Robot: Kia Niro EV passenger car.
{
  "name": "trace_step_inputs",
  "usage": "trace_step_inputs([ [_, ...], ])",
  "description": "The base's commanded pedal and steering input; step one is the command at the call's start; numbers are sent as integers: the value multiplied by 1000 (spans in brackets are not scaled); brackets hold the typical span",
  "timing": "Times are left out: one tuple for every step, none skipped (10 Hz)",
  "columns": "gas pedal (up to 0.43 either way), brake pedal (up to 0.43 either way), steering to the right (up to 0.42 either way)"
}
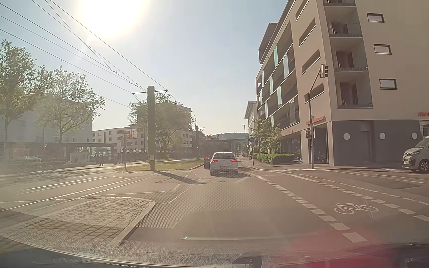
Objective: Follow the waypoints while adhering to traffic rules and regulations
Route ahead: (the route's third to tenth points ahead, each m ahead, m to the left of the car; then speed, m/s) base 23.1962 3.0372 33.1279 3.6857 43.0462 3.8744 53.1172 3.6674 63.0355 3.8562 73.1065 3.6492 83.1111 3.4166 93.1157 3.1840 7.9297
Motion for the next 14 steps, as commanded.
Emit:
trace_step_inputs([
  [87, 0, -20],
  [87, 0, -20],
  [79, 0, -20],
  [79, 0, -20],
  [79, 0, -20],
  [79, 0, -20],
  [67, 0, -20],
  [67, 0, -20],
  [67, 0, -20],
  [67, 0, -20],
  [67, 0, -20],
  [67, 0, -20],
  [59, 0, -19],
  [47, 0, -18],
])
